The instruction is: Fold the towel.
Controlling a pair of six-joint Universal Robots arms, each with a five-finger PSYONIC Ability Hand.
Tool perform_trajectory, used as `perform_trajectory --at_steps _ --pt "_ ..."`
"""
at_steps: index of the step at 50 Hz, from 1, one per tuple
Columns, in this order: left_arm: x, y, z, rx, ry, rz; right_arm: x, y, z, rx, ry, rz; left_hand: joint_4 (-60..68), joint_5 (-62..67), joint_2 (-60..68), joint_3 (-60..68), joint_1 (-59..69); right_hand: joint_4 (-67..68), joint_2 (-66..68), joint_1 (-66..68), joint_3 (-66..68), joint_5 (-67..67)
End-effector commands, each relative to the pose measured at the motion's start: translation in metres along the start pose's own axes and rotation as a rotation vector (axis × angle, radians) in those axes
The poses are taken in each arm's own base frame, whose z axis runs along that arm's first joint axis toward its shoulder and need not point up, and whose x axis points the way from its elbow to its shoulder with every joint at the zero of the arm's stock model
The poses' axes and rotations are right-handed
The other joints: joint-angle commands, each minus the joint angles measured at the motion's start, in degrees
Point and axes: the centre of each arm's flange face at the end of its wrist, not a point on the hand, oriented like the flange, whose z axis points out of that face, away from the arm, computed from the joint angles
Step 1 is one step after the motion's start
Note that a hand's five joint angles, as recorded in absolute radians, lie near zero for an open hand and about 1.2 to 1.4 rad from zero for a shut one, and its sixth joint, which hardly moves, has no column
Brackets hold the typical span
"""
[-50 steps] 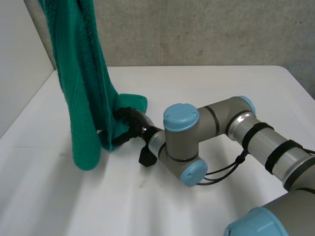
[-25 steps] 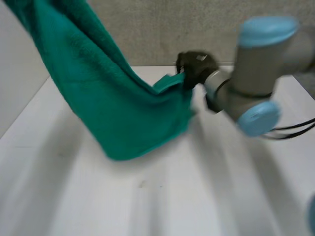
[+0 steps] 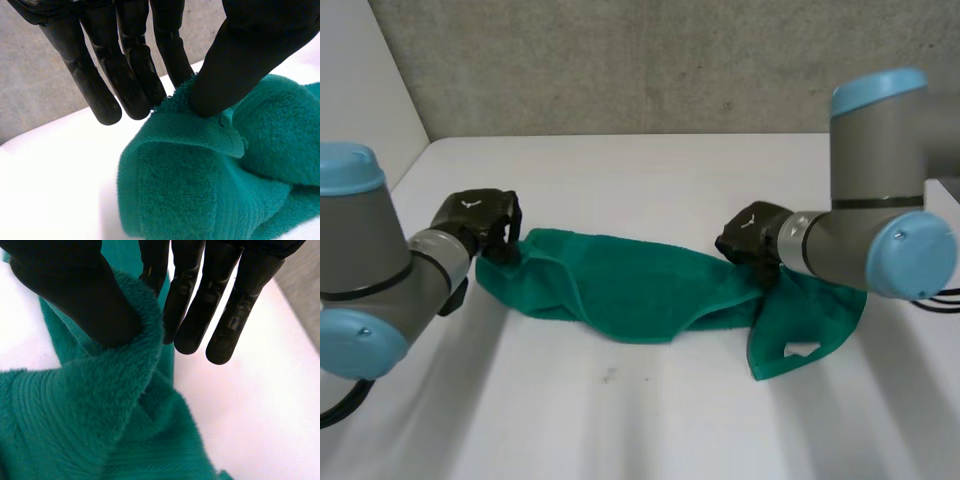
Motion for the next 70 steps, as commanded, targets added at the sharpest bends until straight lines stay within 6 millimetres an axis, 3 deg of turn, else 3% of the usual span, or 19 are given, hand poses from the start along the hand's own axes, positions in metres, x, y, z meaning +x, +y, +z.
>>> perform_trajectory --at_steps 1,4,8,11,16,23,28,33,38,48,51,54,55,59,62,64,66,70 --pt "-0.001 0.002 0.017 0.048 -0.013 0.005 0.009 0.011 0.031 0.04 0.062 0.099 11.5 15.34 11.34 11.63 15.33 -18.66 -17.84 -6.15 -18.32 -17.21" --pt "-0.002 0.001 0.018 0.054 -0.015 0.005 0.024 0.006 0.026 0.092 0.121 0.223 11.5 15.34 11.34 11.63 15.33 -33.21 -32.39 -20.7 -32.87 -31.76" --pt "-0.002 0.001 0.019 0.055 -0.017 0.004 0.033 -0.007 -0.001 0.153 0.148 0.383 11.5 15.34 11.34 11.63 15.33 -37.96 -37.14 -25.45 -37.62 -36.51" --pt "-0.003 0.001 0.019 0.055 -0.018 0.002 0.031 -0.006 -0.013 0.16 0.151 0.449 11.5 15.34 11.34 11.63 15.33 -38.31 -37.49 -25.8 -37.97 -36.86" --pt "-0.004 0.0 0.017 0.053 -0.019 0.002 0.013 0.005 -0.04 0.163 0.153 0.504 11.5 15.34 11.34 11.63 15.33 -38.31 -37.49 -25.8 -37.97 -36.86" --pt "-0.005 0.0 0.015 0.055 -0.024 -0.002 -0.001 0.022 -0.065 0.208 0.205 0.504 11.5 15.34 11.34 11.63 15.33 -36.29 -35.47 -23.78 -35.95 -34.84" --pt "-0.007 -0.001 0.016 0.055 -0.03 -0.003 -0.027 0.036 -0.084 0.237 0.205 0.479 11.5 15.34 11.34 11.63 15.33 -29.75 -28.93 -17.24 -29.41 -28.3" --pt "-0.007 0.0 0.016 0.054 -0.031 -0.006 -0.051 0.051 -0.087 0.206 0.172 0.453 11.5 15.34 11.34 11.63 15.33 -29.23 -28.41 -16.72 -28.89 -27.78" --pt "-0.007 0.003 0.015 0.045 -0.03 -0.007 -0.068 0.072 -0.076 0.181 0.185 0.329 11.5 15.34 11.34 11.63 15.33 -29.4 -28.58 -16.89 -29.06 -27.95" --pt "-0.006 0.004 0.014 0.04 -0.03 -0.007 -0.077 0.101 -0.042 0.115 0.214 0.184 11.5 15.34 11.34 11.63 15.33 -28.9 -28.08 -16.38 -28.56 -27.45" --pt "-0.006 0.004 0.014 0.039 -0.03 -0.007 -0.073 0.102 -0.034 0.132 0.252 0.169 11.5 15.34 11.34 11.63 15.33 -21.87 -21.05 -9.35 -21.53 -20.42" --pt "-0.007 0.004 0.014 0.038 -0.031 -0.007 -0.066 0.105 -0.028 0.137 0.29 0.152 11.5 15.34 11.34 11.63 15.33 9.85 10.67 22.36 10.19 11.3" --pt "-0.007 0.005 0.014 0.035 -0.032 -0.008 -0.062 0.105 -0.027 0.139 0.306 0.151 11.5 15.34 11.34 11.63 15.33 11.9 12.72 24.41 12.24 13.35" --pt "-0.007 0.005 0.014 0.032 -0.032 -0.008 -0.041 0.107 -0.028 0.151 0.381 0.162 11.5 15.34 11.34 11.63 15.33 11.92 12.74 24.43 12.26 13.37" --pt "-0.008 0.006 0.012 0.026 -0.033 -0.009 -0.007 0.094 -0.048 0.213 0.488 0.176 11.5 15.34 11.34 11.63 15.33 11.92 12.74 24.43 12.26 13.37" --pt "-0.008 0.005 0.009 0.027 -0.033 -0.008 0.002 0.092 -0.053 0.224 0.52 0.181 11.5 15.34 11.34 11.63 15.33 11.92 12.74 24.43 12.26 13.37" --pt "-0.012 -0.001 0.003 0.042 -0.042 -0.009 0.03 0.089 -0.07 0.26 0.588 0.227 11.5 15.34 11.34 11.63 15.33 11.92 12.74 24.43 12.26 13.37" --pt "-0.023 -0.002 -0.007 0.039 -0.068 -0.011 0.037 0.088 -0.075 0.233 0.533 0.277 11.5 15.34 11.34 11.63 15.33 11.92 12.74 24.43 12.26 13.37"
